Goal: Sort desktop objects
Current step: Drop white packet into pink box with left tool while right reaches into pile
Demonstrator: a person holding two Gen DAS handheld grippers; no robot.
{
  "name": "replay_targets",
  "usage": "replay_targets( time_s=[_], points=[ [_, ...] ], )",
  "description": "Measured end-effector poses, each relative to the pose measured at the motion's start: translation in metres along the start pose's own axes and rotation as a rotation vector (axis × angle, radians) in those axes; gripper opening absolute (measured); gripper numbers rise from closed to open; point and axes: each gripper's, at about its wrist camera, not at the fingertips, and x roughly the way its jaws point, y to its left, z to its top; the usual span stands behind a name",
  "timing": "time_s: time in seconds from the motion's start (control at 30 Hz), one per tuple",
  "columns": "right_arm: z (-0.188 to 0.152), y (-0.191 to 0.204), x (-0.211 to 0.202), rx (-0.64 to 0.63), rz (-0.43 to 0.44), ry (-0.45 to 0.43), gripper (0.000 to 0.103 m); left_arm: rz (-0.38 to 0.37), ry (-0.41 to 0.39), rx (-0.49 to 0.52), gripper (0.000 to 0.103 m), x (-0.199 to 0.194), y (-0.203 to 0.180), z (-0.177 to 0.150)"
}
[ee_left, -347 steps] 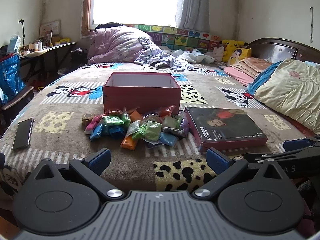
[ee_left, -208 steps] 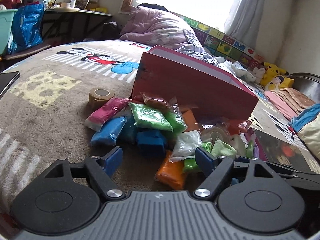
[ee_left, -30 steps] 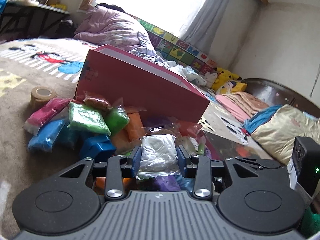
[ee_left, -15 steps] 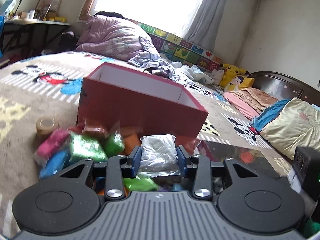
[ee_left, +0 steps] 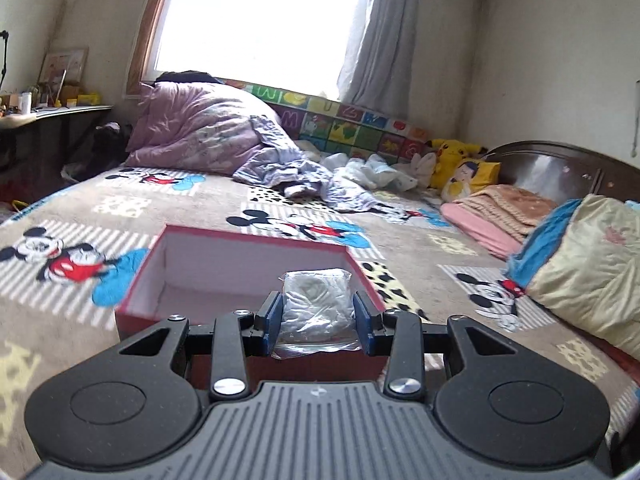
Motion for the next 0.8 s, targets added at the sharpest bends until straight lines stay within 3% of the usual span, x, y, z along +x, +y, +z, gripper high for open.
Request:
replay_targets(
  time_s=[0.33,0.67,0.8],
  points=[
    [0.0,-0.003,0.006,0.006,0.029,0.016,0.013,0.111,0.161,0.005,0.037,0.084,0.015,0.027],
    [0.0,-0.006,0.011,0.02,0.041,0.024,0.013,0.2,0.414,0.028,0.037,0.166,0.018,0.004],
    [-0.001,-0.008,0.012,0.029,0.047,0.027,0.014,0.229,0.48,0.045,0.037,0.186,0.013,-0.005]
  ],
)
